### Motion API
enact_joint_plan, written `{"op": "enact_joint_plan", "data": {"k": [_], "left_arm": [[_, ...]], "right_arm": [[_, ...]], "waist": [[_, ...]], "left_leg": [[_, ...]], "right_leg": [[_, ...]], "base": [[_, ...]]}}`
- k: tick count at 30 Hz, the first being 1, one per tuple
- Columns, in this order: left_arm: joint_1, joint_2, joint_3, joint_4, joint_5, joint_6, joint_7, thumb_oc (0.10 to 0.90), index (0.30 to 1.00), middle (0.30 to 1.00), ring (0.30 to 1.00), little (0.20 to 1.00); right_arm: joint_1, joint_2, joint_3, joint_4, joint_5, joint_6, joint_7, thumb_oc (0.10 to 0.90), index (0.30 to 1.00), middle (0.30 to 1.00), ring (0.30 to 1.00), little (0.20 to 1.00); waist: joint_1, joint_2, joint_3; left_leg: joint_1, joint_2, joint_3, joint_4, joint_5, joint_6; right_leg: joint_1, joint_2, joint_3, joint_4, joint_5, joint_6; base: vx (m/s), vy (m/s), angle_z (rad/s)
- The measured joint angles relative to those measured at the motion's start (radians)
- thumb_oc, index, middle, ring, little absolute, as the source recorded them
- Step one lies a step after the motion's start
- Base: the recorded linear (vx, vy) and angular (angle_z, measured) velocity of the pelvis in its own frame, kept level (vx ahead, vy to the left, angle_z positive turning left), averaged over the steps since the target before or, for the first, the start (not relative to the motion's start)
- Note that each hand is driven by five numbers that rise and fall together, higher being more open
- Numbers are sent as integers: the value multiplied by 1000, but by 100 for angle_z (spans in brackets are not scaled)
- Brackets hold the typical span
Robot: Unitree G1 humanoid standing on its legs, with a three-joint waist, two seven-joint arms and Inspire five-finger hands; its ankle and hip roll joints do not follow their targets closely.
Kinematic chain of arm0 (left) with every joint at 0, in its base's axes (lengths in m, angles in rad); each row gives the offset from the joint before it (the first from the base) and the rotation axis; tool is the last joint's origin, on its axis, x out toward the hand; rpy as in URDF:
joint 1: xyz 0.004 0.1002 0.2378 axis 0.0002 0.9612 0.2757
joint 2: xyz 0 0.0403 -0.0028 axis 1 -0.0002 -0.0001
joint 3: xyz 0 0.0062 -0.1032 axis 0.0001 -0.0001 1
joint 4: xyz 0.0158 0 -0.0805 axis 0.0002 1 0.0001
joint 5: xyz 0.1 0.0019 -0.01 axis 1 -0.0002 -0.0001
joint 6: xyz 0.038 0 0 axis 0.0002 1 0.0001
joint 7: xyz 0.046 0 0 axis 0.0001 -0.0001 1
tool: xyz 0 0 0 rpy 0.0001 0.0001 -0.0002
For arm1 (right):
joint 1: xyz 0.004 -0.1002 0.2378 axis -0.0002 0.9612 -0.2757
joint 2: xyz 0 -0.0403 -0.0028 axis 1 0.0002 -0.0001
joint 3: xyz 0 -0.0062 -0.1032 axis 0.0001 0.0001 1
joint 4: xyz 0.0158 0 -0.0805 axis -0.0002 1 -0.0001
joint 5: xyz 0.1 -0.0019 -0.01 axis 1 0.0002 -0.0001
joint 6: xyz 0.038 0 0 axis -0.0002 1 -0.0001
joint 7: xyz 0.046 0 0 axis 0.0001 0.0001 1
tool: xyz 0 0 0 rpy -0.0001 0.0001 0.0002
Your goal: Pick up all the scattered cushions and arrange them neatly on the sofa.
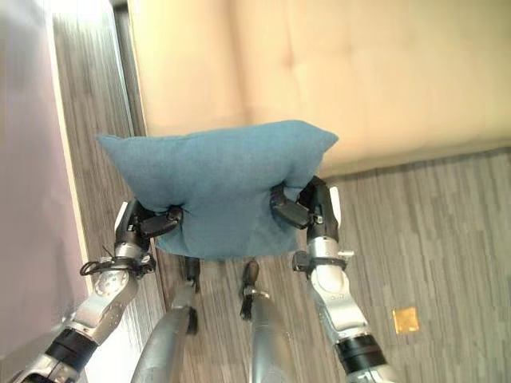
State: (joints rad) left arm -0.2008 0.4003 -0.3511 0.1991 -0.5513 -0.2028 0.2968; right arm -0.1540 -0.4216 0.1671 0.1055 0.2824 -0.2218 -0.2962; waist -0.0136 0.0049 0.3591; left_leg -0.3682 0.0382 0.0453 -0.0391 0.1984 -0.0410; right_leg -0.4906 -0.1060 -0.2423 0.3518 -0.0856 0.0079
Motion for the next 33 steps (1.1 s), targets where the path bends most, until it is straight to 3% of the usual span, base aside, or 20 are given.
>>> {"op": "enact_joint_plan", "data": {"k": [1,4,5,8,14,16,18,19,20,22,23,24,27,29,30,31,33], "left_arm": [[0,7,5,-5,1,1,-5,400,300,300,300,300],[20,21,1,-12,7,1,-13,400,300,300,300,300],[40,20,1,-15,16,1,-27,400,300,300,300,300],[66,16,-7,-20,24,2,-35,400,300,300,300,300],[109,-5,-45,-20,25,5,-49,400,300,300,300,300],[121,-7,-60,-19,25,13,-49,400,300,300,300,300],[120,-15,-62,-19,27,13,-49,400,300,300,300,300],[123,-17,-56,-13,35,13,-49,400,300,300,300,300],[133,-18,-59,-9,36,13,-49,400,300,300,300,300],[132,-26,-60,-9,40,13,-49,400,300,300,300,300],[125,-42,-60,-9,43,13,-53,400,300,300,300,300],[118,-40,-61,-9,43,13,-54,400,300,300,300,300],[114,-29,-56,-5,42,13,-63,400,300,300,300,300],[115,-26,-58,-5,42,14,-66,400,300,300,300,300],[124,-16,-51,-4,42,14,-66,400,300,300,300,300],[128,-10,-43,-3,42,16,-66,400,300,300,300,300],[138,9,-21,-1,43,22,-66,400,300,300,300,300]], "right_arm": [[7,-10,-6,-6,-9,-9,7,400,300,300,300,300],[43,-16,-16,-15,-39,-8,31,400,300,300,300,300],[73,-32,-24,-34,-44,-8,37,400,300,300,300,300],[108,-40,-38,-45,-64,-9,51,400,300,300,300,300],[181,-36,-62,-45,-74,-9,55,400,300,300,300,300],[207,-36,-69,-45,-74,-7,55,400,300,300,300,300],[210,-35,-67,-45,-71,-7,55,400,300,300,300,300],[210,-37,-67,-44,-68,-4,57,400,300,300,300,300],[211,-40,-69,-43,-65,-2,76,400,300,300,300,300],[211,-41,-74,-42,-59,-1,76,400,300,300,300,300],[213,-42,-85,-42,-55,0,76,400,300,300,300,300],[213,-37,-91,-42,-52,1,76,400,300,300,300,300],[176,-19,-85,-42,-50,5,84,400,300,300,300,300],[178,-10,-87,-42,-49,13,85,400,300,300,300,300],[179,4,-75,-40,-50,25,85,400,300,300,300,300],[181,8,-66,-40,-50,26,85,400,300,300,300,300],[188,22,-33,-37,-50,28,86,400,300,300,300,300]], "waist": [[-5,14,-30],[-4,17,-37],[-4,32,-54],[-13,40,-109],[-31,40,-145],[-29,38,-156],[-36,23,-159],[-19,0,-163],[-16,4,-176],[-43,20,-189],[-74,37,-199],[-86,36,-200],[-65,21,-206],[-85,20,-206],[-63,11,-207],[-51,4,-206],[-27,3,-205]], "left_leg": [[23,7,4,-10,-4,-4],[124,19,15,-28,-6,-7],[166,33,14,-40,-25,-23],[185,42,15,-39,-37,-34],[252,50,12,-36,-37,-34],[277,52,8,-32,-36,-34],[257,30,-32,21,-37,-33],[240,11,-131,71,-39,-30],[267,13,-209,47,-72,-34],[302,8,-222,-7,-78,-28],[313,15,-193,-13,-104,-31],[319,11,-182,-18,-110,-26],[331,-17,-75,-30,-141,18],[339,-48,-43,-36,-151,26],[357,-60,32,-42,-160,42],[358,-64,68,-37,-164,47],[357,-47,141,-34,-166,54]], "right_leg": [[21,7,0,-12,0,1],[133,28,6,-69,6,2],[181,45,7,-98,3,7],[208,56,8,-117,2,6],[302,75,10,-176,11,-4],[320,80,40,-184,14,-7],[311,74,85,-189,30,-17],[319,65,138,-210,58,-19],[337,69,186,-248,82,-7],[349,76,207,-275,100,6],[352,86,219,-297,117,22],[347,86,237,-306,131,37],[284,58,331,-311,174,88],[274,37,345,-320,198,96],[247,20,335,-320,192,120],[232,2,295,-320,172,120],[214,-57,91,-273,154,143]], "base": [[141,-50,-11],[103,-47,-15],[95,-60,-12],[101,-67,-6],[6,-24,-4],[-108,46,-36],[-54,88,-49],[92,177,-115],[69,160,-117],[22,197,-69],[-35,289,-47],[-74,310,-60],[-72,175,-131],[-90,106,-104],[-65,23,-120],[-121,15,-160],[-60,-18,-98]]}}
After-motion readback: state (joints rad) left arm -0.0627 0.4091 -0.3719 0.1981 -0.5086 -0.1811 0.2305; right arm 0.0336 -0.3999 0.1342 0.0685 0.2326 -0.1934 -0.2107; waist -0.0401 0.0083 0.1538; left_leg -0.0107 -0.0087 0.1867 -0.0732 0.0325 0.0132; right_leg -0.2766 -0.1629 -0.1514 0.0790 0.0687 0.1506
